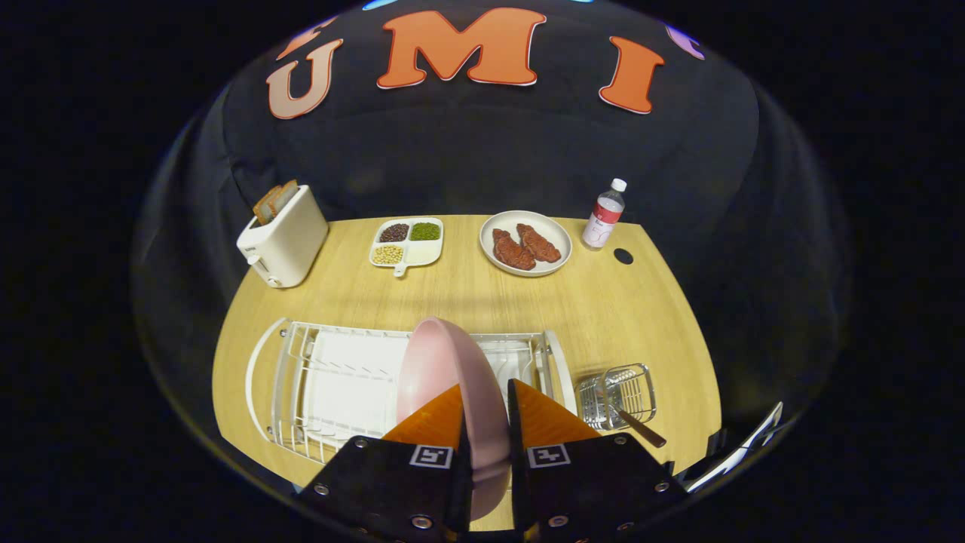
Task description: Take the plate from the dish rack, then take the spoon from the basket and place it into the plate.
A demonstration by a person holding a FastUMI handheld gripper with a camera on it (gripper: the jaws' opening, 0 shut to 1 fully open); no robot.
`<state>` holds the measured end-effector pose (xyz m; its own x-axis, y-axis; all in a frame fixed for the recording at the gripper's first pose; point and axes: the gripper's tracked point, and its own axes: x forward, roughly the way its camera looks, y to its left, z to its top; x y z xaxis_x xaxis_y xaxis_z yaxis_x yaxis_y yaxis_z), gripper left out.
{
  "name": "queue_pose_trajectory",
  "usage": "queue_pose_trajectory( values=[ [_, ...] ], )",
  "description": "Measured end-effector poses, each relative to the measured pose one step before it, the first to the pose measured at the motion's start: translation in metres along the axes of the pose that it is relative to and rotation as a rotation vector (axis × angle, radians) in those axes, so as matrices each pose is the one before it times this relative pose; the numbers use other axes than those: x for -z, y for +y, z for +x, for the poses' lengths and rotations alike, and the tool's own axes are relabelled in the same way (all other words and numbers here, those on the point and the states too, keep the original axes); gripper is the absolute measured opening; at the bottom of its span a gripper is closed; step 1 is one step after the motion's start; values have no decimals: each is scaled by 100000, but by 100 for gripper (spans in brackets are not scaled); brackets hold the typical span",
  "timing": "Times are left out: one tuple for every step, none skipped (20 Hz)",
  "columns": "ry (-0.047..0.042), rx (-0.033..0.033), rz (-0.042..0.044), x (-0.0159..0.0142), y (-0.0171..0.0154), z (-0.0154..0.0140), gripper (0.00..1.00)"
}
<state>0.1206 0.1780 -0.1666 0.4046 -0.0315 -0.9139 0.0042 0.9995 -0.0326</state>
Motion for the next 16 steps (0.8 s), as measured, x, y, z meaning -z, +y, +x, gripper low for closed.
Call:
queue_pose_trajectory(
  values=[
    [-1088, -1301, 619, 68, -112, -441, 22],
    [-1055, -730, -172, 33, -431, -455, 22],
    [-1236, -966, 143, 175, -244, -556, 22],
    [-820, -1776, -248, 251, -155, -662, 22],
    [-833, -2066, 510, 360, 29, -676, 22],
    [-482, -2172, -71, 378, -35, -680, 22],
    [-883, -1859, 231, 536, -206, -640, 22],
    [-975, -1123, 105, 475, -229, -433, 22],
    [-850, -1034, 866, 654, -429, -391, 22],
    [299, -754, 2528, 967, -339, -367, 22],
    [771, -1649, 1665, 1092, -224, -338, 22],
    [1101, -1514, 1826, 1026, -326, -279, 22],
    [319, -954, 1682, 710, -544, -264, 22],
    [-224, -203, 1074, 543, -624, -279, 22],
    [-857, -92, 292, 351, -565, -297, 22],
    [-596, -107, 251, 472, -536, -414, 21]
  ],
)
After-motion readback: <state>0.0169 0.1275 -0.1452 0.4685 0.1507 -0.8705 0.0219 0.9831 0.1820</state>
